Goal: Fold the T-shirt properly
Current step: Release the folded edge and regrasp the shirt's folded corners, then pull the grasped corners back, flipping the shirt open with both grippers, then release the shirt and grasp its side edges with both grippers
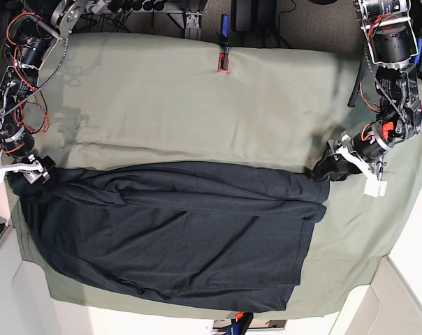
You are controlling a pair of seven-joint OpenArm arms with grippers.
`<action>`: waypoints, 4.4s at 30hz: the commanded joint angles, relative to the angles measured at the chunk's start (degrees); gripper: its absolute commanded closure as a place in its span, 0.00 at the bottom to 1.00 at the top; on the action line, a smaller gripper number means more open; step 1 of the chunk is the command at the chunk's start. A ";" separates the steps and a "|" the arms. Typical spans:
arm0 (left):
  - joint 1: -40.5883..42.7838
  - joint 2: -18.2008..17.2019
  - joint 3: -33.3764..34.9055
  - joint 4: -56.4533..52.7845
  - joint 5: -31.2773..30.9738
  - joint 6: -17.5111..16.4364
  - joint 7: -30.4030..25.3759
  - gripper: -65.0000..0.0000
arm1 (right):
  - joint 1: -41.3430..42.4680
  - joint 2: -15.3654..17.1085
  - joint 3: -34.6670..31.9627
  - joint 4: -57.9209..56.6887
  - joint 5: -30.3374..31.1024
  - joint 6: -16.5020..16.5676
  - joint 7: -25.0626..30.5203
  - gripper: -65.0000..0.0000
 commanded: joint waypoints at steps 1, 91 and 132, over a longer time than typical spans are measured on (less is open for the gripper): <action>-1.44 -0.96 -0.37 0.66 -0.83 -0.54 -1.66 0.33 | 1.42 0.87 -0.11 0.46 0.57 0.42 1.42 0.31; 34.40 -8.13 -20.57 16.63 -12.02 -0.54 8.55 0.49 | -38.77 1.22 -0.46 42.73 7.56 1.66 -10.19 0.67; -16.00 -16.22 12.17 -16.39 7.21 -0.54 -10.43 0.37 | 0.22 7.13 -12.59 2.95 -8.37 -0.42 -3.04 0.53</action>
